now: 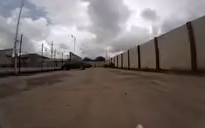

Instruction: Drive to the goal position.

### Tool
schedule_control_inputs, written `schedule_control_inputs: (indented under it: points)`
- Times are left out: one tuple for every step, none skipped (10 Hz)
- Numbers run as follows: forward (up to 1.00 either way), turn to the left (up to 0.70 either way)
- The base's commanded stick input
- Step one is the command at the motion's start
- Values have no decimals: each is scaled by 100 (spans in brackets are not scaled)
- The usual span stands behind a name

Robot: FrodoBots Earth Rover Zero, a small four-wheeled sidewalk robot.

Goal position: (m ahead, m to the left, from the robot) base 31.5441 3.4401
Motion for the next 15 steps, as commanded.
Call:
schedule_control_inputs:
  points:
    - [30,0]
    - [30,0]
    - [30,0]
    - [30,0]
    - [30,0]
    - [30,0]
    - [30,0]
    - [30,0]
    - [30,0]
    - [30,0]
    - [30,0]
    - [30,0]
    - [30,0]
    - [30,0]
    - [30,0]
